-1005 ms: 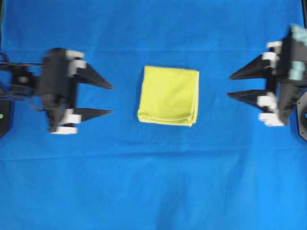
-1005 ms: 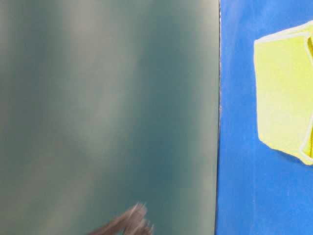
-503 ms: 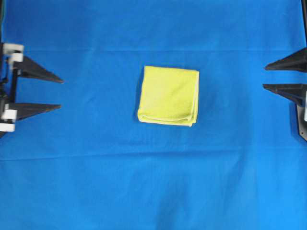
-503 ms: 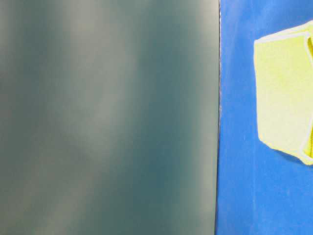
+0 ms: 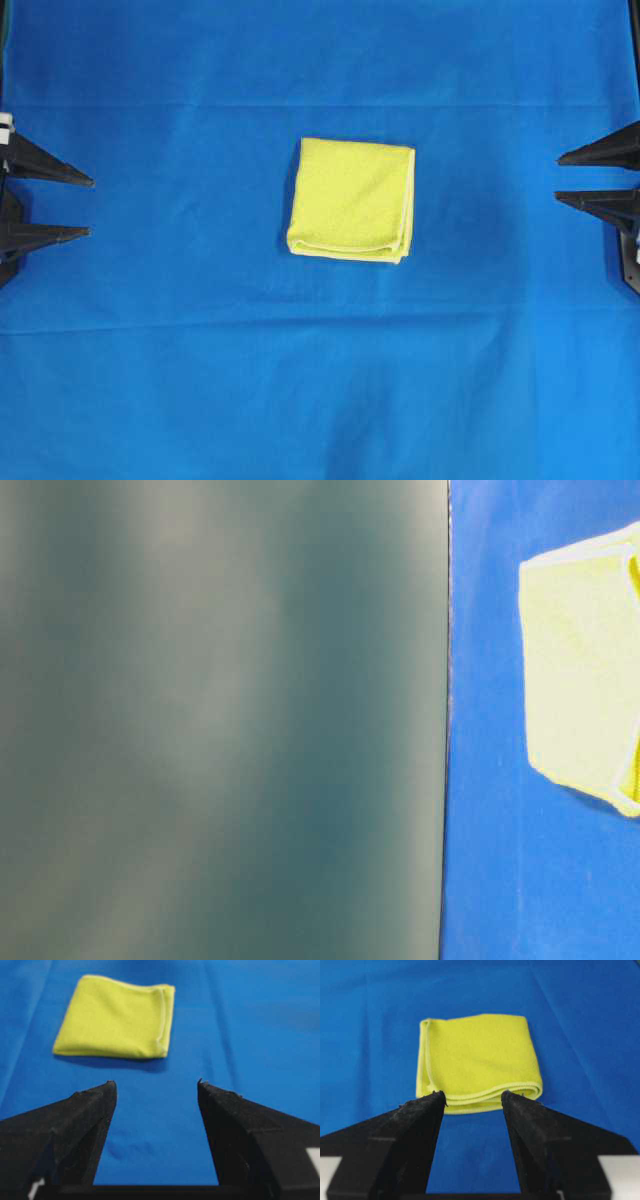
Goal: Fold the yellow towel.
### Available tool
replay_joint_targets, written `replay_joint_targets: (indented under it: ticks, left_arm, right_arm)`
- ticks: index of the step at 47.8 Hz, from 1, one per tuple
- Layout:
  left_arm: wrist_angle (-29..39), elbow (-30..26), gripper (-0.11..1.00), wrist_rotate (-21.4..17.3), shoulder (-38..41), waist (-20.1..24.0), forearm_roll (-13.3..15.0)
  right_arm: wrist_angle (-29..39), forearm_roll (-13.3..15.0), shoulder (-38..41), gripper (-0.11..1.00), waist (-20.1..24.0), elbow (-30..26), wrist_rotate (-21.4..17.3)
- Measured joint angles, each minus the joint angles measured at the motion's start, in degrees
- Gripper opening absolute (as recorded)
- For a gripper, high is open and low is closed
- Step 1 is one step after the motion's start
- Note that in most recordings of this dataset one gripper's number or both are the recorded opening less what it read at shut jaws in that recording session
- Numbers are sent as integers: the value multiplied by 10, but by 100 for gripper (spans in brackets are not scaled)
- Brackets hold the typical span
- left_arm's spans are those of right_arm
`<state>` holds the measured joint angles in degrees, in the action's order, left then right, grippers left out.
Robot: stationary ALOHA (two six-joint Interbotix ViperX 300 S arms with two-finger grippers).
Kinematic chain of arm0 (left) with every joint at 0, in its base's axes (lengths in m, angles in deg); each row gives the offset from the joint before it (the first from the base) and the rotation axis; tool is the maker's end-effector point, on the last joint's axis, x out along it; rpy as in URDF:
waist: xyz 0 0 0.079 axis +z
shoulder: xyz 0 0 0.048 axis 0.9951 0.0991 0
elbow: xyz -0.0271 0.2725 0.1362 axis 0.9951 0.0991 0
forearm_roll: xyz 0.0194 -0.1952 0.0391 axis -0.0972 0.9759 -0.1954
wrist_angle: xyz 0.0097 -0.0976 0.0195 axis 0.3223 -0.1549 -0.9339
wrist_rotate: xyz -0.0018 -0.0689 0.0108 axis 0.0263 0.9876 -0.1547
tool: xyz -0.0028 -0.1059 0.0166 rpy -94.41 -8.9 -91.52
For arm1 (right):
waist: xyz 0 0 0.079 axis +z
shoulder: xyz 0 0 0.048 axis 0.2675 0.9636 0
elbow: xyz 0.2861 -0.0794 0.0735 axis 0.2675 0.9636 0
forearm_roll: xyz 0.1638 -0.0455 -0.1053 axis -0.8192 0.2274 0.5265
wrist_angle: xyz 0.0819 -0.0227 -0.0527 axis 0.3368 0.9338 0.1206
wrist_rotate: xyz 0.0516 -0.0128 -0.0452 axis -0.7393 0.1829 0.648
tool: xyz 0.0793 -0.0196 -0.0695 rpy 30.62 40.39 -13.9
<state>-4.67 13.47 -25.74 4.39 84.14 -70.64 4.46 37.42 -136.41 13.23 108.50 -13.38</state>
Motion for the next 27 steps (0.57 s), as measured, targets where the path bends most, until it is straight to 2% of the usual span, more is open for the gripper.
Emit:
replay_joint_targets:
  ticks: [27]
  left_arm:
    - [0, 0, 63, 1, 0, 17, 0]
  right_arm:
    - [-5, 0, 0, 55, -5, 1, -3]
